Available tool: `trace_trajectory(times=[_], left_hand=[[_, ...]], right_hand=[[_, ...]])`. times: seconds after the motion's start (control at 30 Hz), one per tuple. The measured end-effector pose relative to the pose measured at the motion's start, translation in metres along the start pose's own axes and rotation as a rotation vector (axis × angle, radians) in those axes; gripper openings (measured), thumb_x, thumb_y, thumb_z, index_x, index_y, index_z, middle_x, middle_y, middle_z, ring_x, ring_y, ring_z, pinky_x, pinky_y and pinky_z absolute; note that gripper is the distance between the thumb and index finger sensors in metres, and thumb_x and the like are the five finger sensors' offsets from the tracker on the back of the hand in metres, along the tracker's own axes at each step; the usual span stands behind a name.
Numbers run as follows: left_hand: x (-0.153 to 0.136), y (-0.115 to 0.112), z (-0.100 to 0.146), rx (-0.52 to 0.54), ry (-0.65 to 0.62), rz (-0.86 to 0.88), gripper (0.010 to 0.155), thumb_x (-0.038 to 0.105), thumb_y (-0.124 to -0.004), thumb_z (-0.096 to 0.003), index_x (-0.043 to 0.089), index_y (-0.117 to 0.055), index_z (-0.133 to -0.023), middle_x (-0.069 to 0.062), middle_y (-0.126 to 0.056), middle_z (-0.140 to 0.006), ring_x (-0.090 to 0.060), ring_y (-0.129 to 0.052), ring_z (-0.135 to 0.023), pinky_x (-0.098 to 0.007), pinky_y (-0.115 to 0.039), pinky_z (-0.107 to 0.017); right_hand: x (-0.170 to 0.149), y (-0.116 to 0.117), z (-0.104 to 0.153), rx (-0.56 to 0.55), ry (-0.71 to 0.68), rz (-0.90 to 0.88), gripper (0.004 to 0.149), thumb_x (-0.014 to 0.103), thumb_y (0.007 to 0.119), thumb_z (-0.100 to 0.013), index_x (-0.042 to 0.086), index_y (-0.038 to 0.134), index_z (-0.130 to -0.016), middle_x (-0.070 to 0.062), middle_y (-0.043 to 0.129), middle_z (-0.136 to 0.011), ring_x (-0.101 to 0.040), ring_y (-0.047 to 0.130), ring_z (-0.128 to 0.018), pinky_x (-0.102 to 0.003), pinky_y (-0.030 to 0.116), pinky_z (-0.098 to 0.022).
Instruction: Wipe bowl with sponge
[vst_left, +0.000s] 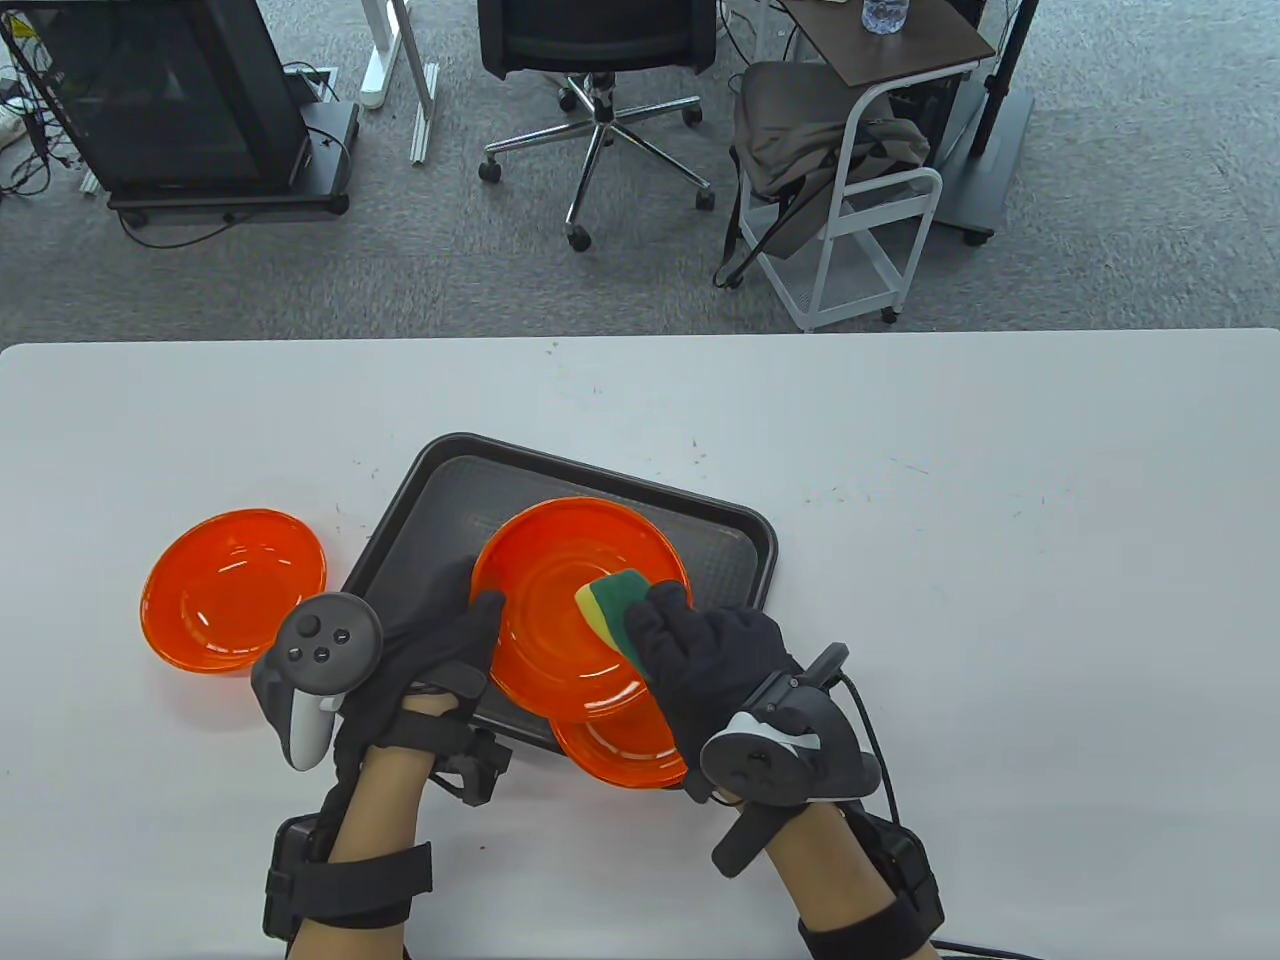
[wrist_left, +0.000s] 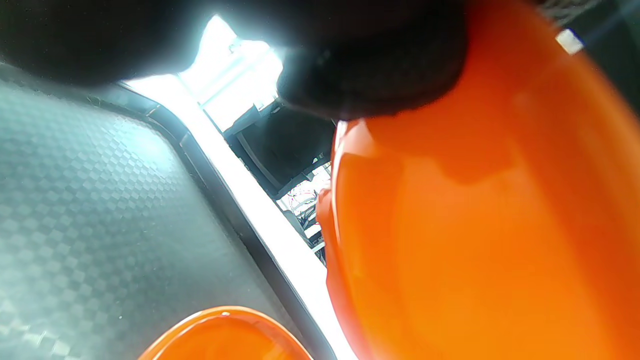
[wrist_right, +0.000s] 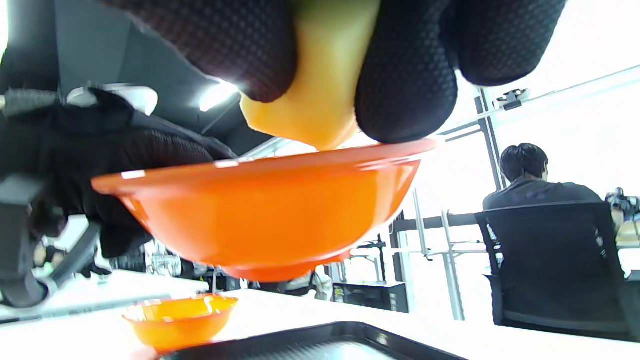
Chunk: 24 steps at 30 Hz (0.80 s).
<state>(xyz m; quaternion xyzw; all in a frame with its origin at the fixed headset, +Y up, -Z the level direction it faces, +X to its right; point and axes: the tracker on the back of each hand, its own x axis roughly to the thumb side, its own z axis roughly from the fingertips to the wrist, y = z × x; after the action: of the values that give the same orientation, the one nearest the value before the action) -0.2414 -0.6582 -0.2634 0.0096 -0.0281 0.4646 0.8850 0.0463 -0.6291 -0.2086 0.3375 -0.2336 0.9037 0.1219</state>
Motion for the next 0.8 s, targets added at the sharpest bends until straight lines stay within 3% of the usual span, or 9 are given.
trace_trajectory(times=[0.37, 0.53, 0.8], left_hand=[[0.011, -0.012, 0.002, -0.073, -0.060, -0.033, 0.055, 0.045, -0.080, -0.0530, 0.012, -0.074, -0.096, -0.003, -0.098, -0.034, -0.002, -0.093, 0.001, -0.029, -0.091, -0.007], [0.018, -0.023, 0.003, -0.112, -0.087, -0.064, 0.055, 0.045, -0.080, -0.0529, 0.012, -0.075, -0.096, -0.003, -0.098, -0.034, -0.002, -0.093, 0.001, -0.029, -0.091, -0.007], [0.014, -0.030, 0.000, -0.122, -0.077, -0.106, 0.055, 0.045, -0.080, -0.0528, 0.012, -0.075, -0.096, -0.003, -0.098, -0.034, -0.003, -0.093, 0.001, -0.029, -0.091, -0.007]], right_hand=[[0.021, 0.015, -0.012, 0.188, -0.047, 0.300, 0.048, 0.028, 0.083, -0.051, 0.013, 0.067, -0.094, -0.021, 0.080, -0.096, -0.037, 0.089, -0.063, -0.061, 0.068, -0.054], [0.019, 0.021, -0.012, 0.205, -0.048, 0.266, 0.047, 0.028, 0.083, -0.052, 0.014, 0.067, -0.094, -0.021, 0.081, -0.096, -0.037, 0.089, -0.065, -0.062, 0.068, -0.054], [0.024, 0.033, -0.013, 0.234, -0.159, 0.059, 0.047, 0.029, 0.081, -0.052, 0.018, 0.066, -0.095, -0.019, 0.081, -0.097, -0.038, 0.087, -0.069, -0.062, 0.067, -0.055]])
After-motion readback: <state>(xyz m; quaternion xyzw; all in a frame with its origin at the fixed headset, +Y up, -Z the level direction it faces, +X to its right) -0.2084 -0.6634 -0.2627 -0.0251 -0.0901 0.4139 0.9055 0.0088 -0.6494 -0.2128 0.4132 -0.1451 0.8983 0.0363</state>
